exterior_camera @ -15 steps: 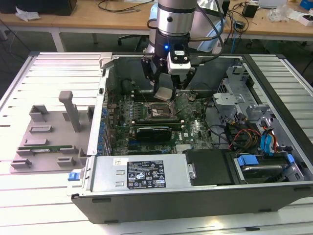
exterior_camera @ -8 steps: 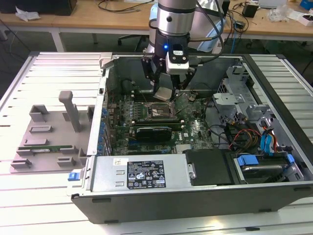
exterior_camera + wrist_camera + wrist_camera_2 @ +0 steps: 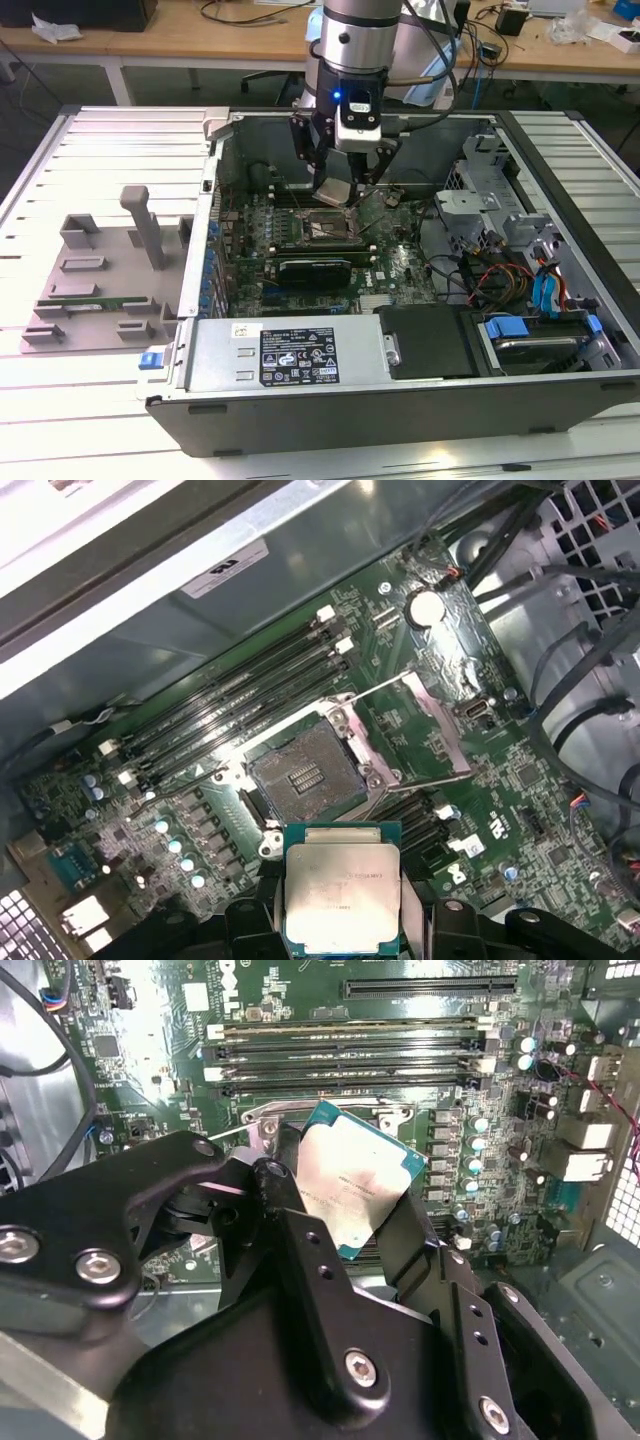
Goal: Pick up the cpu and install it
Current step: 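Place the cpu into insertion slot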
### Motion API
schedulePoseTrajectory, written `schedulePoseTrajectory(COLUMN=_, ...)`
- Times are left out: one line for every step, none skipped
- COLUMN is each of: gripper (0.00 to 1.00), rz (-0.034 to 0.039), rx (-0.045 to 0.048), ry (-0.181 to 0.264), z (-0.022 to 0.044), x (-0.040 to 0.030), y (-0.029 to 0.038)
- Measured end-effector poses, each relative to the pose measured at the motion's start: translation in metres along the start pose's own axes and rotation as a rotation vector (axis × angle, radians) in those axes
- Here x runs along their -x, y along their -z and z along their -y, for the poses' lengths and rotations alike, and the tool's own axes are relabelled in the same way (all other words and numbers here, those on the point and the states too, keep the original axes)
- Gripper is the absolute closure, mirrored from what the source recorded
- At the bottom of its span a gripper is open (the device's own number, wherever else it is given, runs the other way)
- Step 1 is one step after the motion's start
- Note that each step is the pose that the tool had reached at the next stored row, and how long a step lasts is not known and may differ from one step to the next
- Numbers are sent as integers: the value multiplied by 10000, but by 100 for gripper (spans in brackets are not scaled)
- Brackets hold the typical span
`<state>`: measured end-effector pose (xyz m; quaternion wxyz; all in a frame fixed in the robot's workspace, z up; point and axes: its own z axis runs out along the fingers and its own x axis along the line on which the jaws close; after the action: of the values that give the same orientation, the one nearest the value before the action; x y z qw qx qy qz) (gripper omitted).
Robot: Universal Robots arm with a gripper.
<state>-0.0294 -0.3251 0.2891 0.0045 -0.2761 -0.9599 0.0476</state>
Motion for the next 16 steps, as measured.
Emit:
schedulePoseTrajectory(gripper=45, rz=-4, rx=-7, ry=-85, z=0, x=0, y=0)
schedulePoseTrajectory(gripper=45, rz=-8, rx=-25, ry=-228, z=0, x=0, y=-1)
schedulePoseTrajectory(gripper=45, rz=-13, rx=-41, ry=-361, z=0, x=0, y=0)
schedulePoseTrajectory(gripper=45, rz=-19, rx=-48, ry=-458, z=0, x=0, y=-1)
schedulePoseTrajectory(gripper=45, rz=-26, rx=-60, ry=-606, z=0, x=0, y=-1)
schedulePoseTrajectory(gripper=45, rz=-30, rx=-69, ry=-687, z=0, x=0, y=-1)
schedulePoseTrajectory(gripper=45, rz=-36, rx=-75, ry=-775, z=0, x=0, y=-1)
schedulePoseTrajectory(gripper=45, rz=-42, rx=-79, ry=-865, z=0, x=0, y=-2)
schedulePoseTrajectory(gripper=45, rz=-48, rx=-82, ry=-927, z=0, x=0, y=-2)
schedulePoseTrajectory(gripper=45, rz=-50, rx=-85, ry=-976, z=0, x=0, y=-2)
schedulePoseTrajectory(gripper=45, rz=-57, rx=-90, ry=-1067, z=0, x=0, y=-2)
schedulePoseTrajectory(gripper=45, rz=-64, rx=-97, ry=-1185, z=-1, x=0, y=-3)
schedulePoseTrajectory(gripper=45, rz=-67, rx=-102, ry=-1237, z=-1, x=0, y=-3)
schedulePoseTrajectory(gripper=45, rz=-68, rx=-107, ry=-1282, z=0, x=0, y=-3)
schedulePoseTrajectory(gripper=45, rz=-71, rx=-111, ry=-1328, z=0, x=0, y=-3)
schedulePoseTrajectory(gripper=45, rz=-73, rx=-116, ry=-1377, z=0, x=0, y=-3)
